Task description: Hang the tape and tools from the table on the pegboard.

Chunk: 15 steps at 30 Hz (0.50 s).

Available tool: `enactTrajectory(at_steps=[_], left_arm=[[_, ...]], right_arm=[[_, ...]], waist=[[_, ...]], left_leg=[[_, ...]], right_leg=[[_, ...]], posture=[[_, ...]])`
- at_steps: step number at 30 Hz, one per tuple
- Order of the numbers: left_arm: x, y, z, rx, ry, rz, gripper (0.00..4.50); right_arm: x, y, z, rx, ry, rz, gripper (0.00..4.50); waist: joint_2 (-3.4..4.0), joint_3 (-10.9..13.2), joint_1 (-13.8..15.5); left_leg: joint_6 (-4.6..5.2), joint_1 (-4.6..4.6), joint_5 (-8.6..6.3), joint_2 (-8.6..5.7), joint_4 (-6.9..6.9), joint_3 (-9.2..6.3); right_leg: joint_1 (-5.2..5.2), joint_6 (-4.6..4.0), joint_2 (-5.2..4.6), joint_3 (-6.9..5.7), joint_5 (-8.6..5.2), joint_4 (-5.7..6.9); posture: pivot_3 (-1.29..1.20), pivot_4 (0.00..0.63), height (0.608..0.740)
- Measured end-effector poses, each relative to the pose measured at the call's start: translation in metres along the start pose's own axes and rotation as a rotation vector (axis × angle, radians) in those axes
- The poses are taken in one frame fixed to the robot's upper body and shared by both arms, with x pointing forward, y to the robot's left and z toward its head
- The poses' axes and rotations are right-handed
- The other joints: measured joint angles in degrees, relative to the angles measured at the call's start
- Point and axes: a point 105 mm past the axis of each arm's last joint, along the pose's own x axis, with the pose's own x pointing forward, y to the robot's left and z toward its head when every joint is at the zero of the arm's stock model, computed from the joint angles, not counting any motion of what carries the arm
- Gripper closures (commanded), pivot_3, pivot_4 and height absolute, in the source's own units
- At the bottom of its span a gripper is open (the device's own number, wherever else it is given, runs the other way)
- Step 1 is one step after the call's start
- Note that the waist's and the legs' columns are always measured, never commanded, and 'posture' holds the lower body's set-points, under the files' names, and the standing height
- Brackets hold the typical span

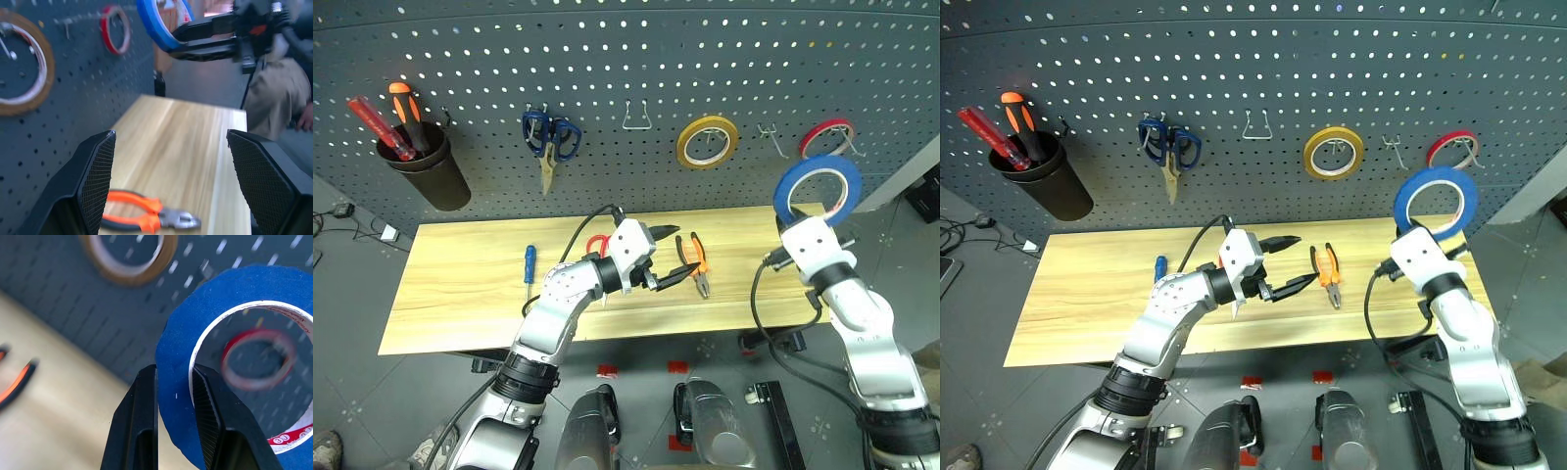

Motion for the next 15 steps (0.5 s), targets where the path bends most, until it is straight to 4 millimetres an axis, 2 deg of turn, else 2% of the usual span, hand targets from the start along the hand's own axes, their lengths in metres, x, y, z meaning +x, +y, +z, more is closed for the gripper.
enactTrajectory(at_steps=[5, 15], left_arm=[[0.000, 0.023, 0.023, -0.017, -0.110, 0.129, 0.67], [-0.004, 0.029, 0.023, -0.007, -0.101, 0.154, 0.67]], right_arm=[[0.031, -0.008, 0.004, -0.008, -0.058, -0.008, 3.81], [0.056, 0.017, -0.009, 0.090, -0.061, 0.092, 3.81]], waist=[[-0.02, 0.0, -0.4], [-0.01, 0.0, -0.9]], left_leg=[[0.02, 0.00, -0.01, -0.02, 0.01, 0.08], [0.03, 0.01, -0.02, 0.00, 0.02, 0.16]], right_leg=[[0.00, 0.00, -0.03, 0.04, 0.01, -0.01], [0.00, -0.02, -0.04, 0.08, 0.02, 0.00]], posture=[[-0.33, 0.281, 0.740], [-0.30, 0.274, 0.740]])
